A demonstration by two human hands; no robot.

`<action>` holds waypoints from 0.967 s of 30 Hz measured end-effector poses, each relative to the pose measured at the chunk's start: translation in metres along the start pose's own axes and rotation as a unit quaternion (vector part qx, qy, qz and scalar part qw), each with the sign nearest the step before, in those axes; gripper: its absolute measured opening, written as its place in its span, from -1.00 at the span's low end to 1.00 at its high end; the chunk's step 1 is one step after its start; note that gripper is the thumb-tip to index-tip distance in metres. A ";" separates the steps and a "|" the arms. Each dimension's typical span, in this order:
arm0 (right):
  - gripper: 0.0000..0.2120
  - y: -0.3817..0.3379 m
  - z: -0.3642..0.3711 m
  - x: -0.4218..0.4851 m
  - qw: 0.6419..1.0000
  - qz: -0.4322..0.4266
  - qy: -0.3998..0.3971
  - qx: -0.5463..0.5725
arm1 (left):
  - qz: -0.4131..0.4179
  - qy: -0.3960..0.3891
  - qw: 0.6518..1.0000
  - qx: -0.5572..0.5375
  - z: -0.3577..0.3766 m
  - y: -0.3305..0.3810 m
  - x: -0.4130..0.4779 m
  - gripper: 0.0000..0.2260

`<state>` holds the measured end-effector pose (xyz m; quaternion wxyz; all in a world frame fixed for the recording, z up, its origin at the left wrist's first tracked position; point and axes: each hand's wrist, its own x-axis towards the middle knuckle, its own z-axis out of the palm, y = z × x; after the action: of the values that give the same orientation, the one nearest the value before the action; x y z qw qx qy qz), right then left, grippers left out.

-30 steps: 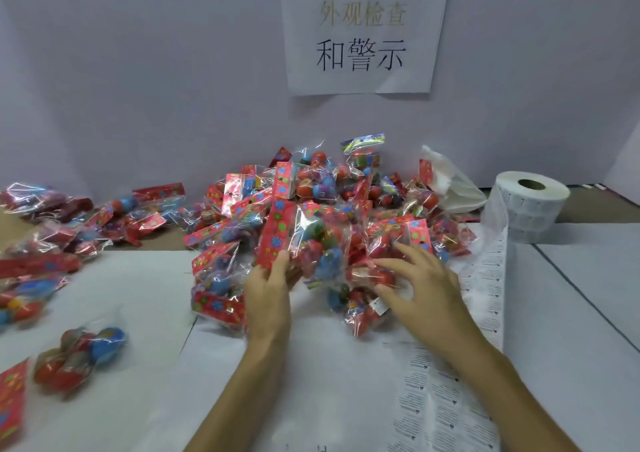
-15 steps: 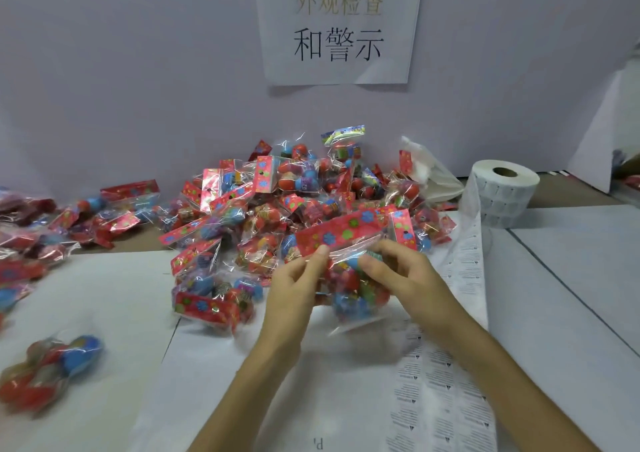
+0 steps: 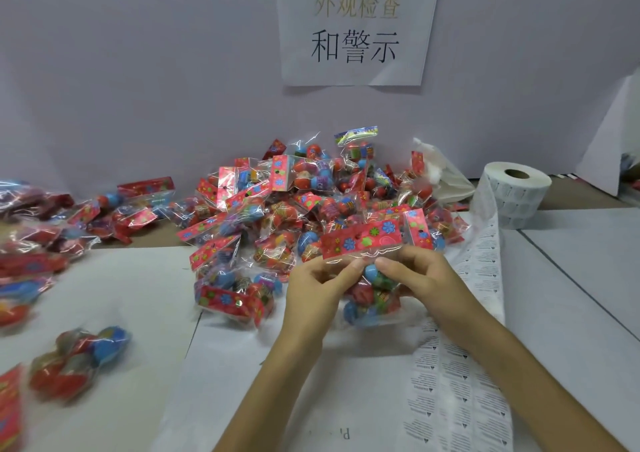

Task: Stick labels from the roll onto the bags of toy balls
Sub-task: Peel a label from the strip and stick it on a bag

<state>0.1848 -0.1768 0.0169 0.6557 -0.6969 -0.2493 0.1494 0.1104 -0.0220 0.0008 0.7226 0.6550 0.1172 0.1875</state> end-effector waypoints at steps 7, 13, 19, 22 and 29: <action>-0.70 0.001 0.000 -0.001 1.000 0.002 0.006 -0.021 | 0.043 0.013 0.999 0.006 -0.002 0.004 0.001 -0.94; -0.88 -0.002 -0.006 0.000 0.997 -0.029 0.055 -0.048 | 0.017 -0.047 0.999 -0.001 0.000 0.005 -0.001 -0.86; -0.91 -0.002 -0.013 0.003 0.993 -0.052 0.078 -0.075 | -0.032 -0.115 0.992 0.041 -0.003 0.007 0.000 -0.68; -0.86 0.000 -0.013 0.003 0.988 -0.054 0.076 -0.127 | -0.012 -0.090 0.994 0.058 -0.003 0.004 0.002 -0.79; -0.61 -0.008 -0.049 0.008 0.885 -0.142 0.308 -0.318 | 0.015 0.012 0.996 0.087 -0.001 -0.005 0.003 -0.76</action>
<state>0.2164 -0.2135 0.0308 0.4565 -0.8362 -0.1657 -0.2548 0.1136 -0.0206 -0.0038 0.6587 0.7145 0.1319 0.1955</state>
